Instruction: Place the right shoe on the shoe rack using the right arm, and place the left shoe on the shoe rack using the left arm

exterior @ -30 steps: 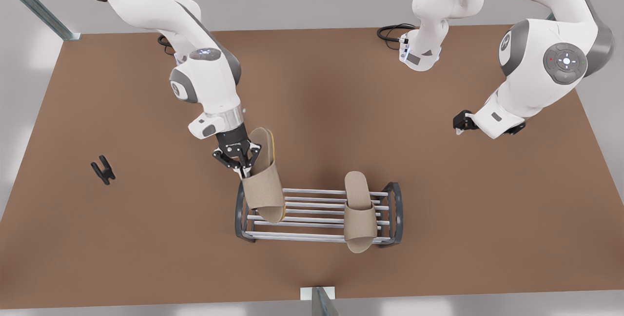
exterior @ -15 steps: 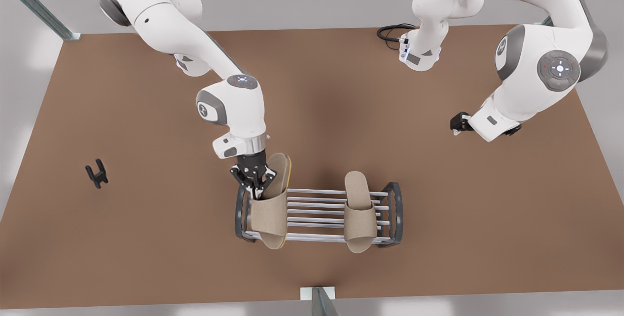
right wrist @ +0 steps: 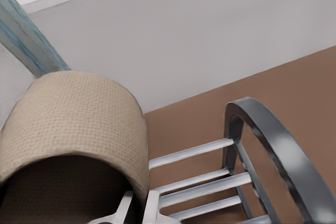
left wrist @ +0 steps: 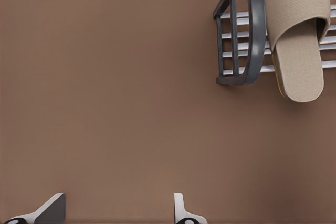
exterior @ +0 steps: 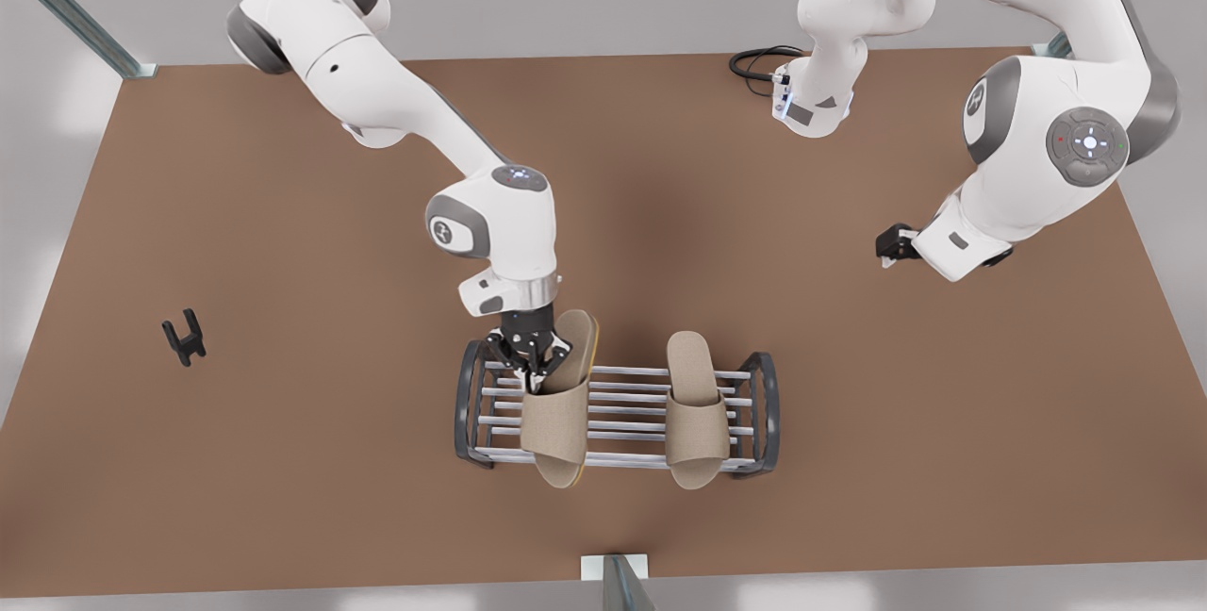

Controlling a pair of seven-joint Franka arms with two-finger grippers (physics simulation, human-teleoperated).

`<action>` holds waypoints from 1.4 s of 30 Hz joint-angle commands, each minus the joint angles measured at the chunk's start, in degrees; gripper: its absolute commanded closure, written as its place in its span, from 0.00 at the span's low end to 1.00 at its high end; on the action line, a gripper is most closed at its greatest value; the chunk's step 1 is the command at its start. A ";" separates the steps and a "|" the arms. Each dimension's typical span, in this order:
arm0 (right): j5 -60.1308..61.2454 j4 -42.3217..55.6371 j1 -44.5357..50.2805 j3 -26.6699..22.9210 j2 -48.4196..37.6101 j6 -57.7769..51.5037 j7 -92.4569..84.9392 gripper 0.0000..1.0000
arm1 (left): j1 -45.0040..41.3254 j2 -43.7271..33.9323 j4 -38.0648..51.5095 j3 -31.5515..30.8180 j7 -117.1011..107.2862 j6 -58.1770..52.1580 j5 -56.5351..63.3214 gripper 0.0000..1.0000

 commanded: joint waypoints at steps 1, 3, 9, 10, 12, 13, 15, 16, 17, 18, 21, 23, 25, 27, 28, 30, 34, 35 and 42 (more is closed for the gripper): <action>-0.52 0.19 2.32 -2.10 0.39 -0.34 6.84 0.79 | -0.01 -0.04 0.03 -0.03 -0.38 0.35 0.04 0.00; -0.43 0.72 3.20 -2.90 0.92 -0.26 6.92 0.79 | 0.08 0.66 0.12 -0.03 -0.38 0.53 0.12 0.00; -1.57 0.90 3.64 -2.98 2.15 -0.34 6.84 0.79 | 0.08 0.93 0.03 -0.03 -0.38 1.23 0.21 0.00; -2.01 0.81 3.64 -2.98 2.15 -0.34 6.84 0.79 | 0.08 0.93 0.03 -0.03 -0.38 1.32 0.21 0.00; -2.54 0.54 3.64 -2.98 2.59 -0.34 6.75 0.79 | 0.08 0.93 0.03 -0.03 -0.38 1.32 0.21 0.00; -3.51 0.54 3.64 -2.90 2.76 -0.34 6.75 0.79 | 0.08 0.93 0.03 0.06 -0.38 1.32 0.21 0.00; -4.65 0.37 3.90 -2.90 3.29 -0.26 6.66 0.57 | 0.08 0.93 0.03 0.06 -0.38 1.32 0.21 0.00; -4.91 0.37 3.90 -2.90 3.38 -0.26 6.66 0.19 | 0.08 0.93 0.03 0.06 -0.38 1.23 0.21 0.00; -4.91 0.28 3.99 -2.90 3.29 -0.34 6.66 0.00 | 0.08 0.84 0.03 0.06 -0.38 1.23 0.21 0.00; -5.00 0.28 3.99 -2.90 3.29 -0.26 6.66 0.00 | -0.01 0.93 0.03 0.06 -0.38 1.32 0.21 0.00; -5.00 0.19 3.99 -2.90 3.29 -0.34 6.66 0.00 | -0.01 0.84 0.03 0.06 -0.38 1.23 0.21 0.00; -4.83 0.19 3.90 -2.54 2.50 -0.43 6.66 0.00 | -0.01 0.84 0.03 0.06 -0.38 1.32 0.21 0.00; -4.21 0.11 3.99 -1.84 1.01 -0.96 6.66 0.00 | -0.10 0.84 0.03 0.06 -0.47 1.23 0.21 0.00; -3.16 -0.95 3.73 -1.05 -2.07 -1.40 6.31 0.00 | -0.01 0.49 0.03 0.06 -0.38 0.79 0.30 0.00; -1.75 -2.18 3.38 -0.44 -4.44 -2.54 5.87 0.00 | -0.10 0.23 0.12 0.06 -0.29 0.53 0.30 0.00; -0.96 -6.48 -5.57 7.46 -9.19 -4.21 3.50 0.00 | -0.19 -0.04 0.12 -0.03 -0.29 0.35 0.30 0.00; 3.79 -7.01 -38.71 33.58 -10.95 -23.01 -11.00 0.00 | -0.10 0.05 0.73 -0.03 -0.38 0.35 0.30 0.00; 4.22 -7.01 -44.06 34.54 -12.26 -25.03 -17.38 0.00 | -0.53 0.22 0.91 -0.03 -0.64 1.14 -0.05 0.00; 50.10 -7.19 -34.34 -9.83 -29.85 -33.30 -81.22 0.00 | -1.68 0.84 1.08 -0.21 -0.64 2.46 0.48 0.00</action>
